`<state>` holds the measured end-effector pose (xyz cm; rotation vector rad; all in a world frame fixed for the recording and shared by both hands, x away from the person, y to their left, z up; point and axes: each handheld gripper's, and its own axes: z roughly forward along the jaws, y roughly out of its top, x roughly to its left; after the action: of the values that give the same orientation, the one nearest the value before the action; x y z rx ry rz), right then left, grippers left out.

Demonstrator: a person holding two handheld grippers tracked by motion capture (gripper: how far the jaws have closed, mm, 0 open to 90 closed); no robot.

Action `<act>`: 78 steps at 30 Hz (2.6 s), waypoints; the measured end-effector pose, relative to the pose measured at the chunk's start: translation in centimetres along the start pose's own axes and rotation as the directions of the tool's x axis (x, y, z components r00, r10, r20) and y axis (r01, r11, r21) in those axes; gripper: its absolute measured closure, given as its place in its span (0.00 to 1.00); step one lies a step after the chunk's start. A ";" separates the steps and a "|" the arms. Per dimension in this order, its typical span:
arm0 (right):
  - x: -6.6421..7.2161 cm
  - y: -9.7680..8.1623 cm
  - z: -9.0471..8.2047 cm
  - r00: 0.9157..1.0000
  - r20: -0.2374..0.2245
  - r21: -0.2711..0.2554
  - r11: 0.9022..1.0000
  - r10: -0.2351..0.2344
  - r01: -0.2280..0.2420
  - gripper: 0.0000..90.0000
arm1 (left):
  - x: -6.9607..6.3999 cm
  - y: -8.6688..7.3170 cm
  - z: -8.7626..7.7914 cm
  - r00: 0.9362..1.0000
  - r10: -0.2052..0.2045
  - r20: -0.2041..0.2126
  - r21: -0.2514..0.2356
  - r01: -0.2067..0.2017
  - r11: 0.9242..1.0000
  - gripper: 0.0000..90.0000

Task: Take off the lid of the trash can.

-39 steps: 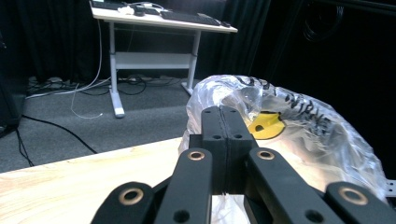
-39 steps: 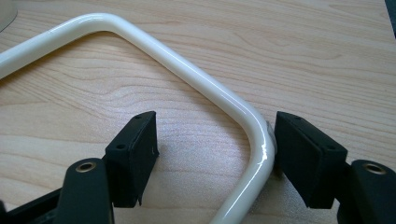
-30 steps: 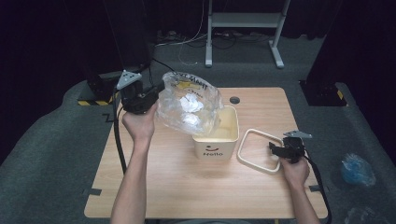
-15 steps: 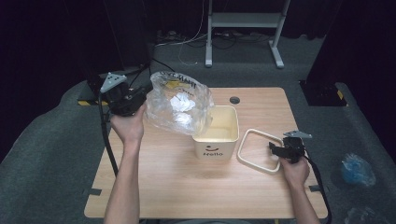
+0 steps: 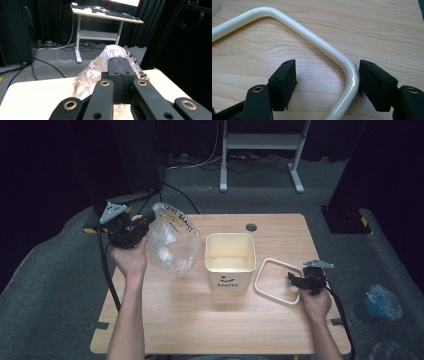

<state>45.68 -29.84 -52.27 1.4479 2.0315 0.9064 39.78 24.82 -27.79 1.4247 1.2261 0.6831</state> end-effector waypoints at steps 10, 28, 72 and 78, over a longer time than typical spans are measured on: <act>0.0 0.0 0.0 1.000 0.000 0.000 1.000 0.000 0.000 0.35 | 1.0 -1.4 0.5 0.999 0.022 -0.041 0.034 -0.021 0.999 1.00; 0.0 0.0 0.0 1.000 -0.002 0.001 1.000 0.000 0.000 0.35 | 2.1 -2.9 2.1 0.990 0.089 -0.109 0.108 -0.078 0.991 1.00; 0.0 0.0 0.0 1.000 -0.003 0.001 1.000 -0.002 0.002 0.35 | 2.3 -7.2 8.5 0.985 0.123 -0.119 0.223 -0.094 0.970 0.97; 0.0 0.0 0.0 1.000 -0.003 0.001 1.000 -0.001 0.001 0.35 | 2.4 -7.8 8.6 0.984 0.134 -0.120 0.247 -0.101 0.964 0.88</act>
<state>45.65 -29.81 -52.27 1.4464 2.0352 0.9078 45.84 23.12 -37.76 1.6845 1.3745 0.7428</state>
